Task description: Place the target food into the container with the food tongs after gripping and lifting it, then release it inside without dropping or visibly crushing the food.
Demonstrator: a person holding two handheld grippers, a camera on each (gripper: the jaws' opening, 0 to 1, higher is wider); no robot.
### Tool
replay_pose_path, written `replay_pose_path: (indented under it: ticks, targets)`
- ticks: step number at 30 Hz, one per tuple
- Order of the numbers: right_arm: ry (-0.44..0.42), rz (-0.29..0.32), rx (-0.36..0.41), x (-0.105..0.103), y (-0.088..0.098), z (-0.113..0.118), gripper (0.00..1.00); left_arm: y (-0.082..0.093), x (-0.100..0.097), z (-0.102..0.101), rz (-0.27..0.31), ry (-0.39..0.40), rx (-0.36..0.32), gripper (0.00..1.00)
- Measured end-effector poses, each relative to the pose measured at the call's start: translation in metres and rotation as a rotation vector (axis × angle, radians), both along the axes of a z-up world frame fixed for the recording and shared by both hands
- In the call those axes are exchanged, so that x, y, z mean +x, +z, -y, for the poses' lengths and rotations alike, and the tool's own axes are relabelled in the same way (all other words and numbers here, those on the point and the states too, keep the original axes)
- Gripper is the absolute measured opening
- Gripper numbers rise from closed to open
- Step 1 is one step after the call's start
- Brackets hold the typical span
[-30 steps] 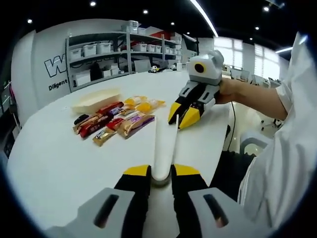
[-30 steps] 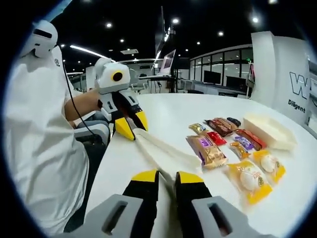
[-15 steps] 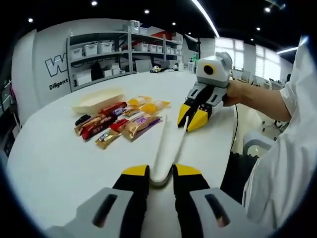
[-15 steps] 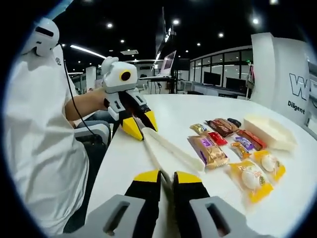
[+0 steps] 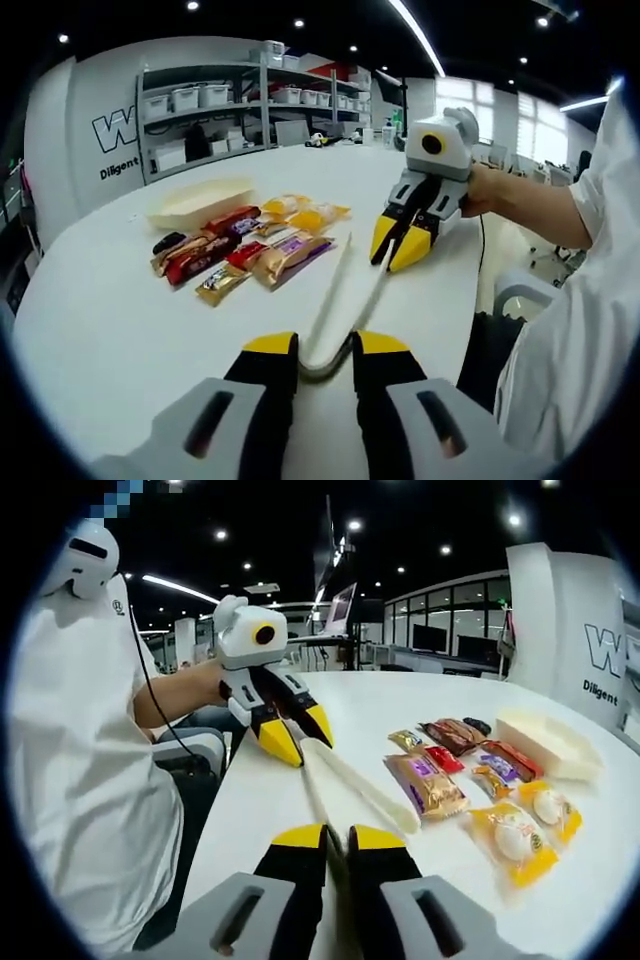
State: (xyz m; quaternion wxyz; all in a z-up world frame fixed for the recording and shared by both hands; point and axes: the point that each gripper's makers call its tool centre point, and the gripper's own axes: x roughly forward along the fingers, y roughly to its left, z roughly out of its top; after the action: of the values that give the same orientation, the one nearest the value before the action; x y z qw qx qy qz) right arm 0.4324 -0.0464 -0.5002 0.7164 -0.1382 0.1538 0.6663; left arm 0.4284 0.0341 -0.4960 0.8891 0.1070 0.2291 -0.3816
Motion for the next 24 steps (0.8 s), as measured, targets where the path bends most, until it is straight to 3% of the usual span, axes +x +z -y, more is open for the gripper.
replay_pose_path:
  ticks: [9, 24]
  targets:
    - [0.002, 0.018, -0.003, -0.0020, 0.0003, -0.0016, 0.04, -0.0002, 0.0029, 0.0006, -0.001, -0.005, 0.004, 0.22]
    - [-0.010, -0.024, 0.004, -0.0074, 0.0005, -0.0004, 0.02, -0.0001, 0.0077, 0.0024, -0.014, -0.024, -0.003, 0.23]
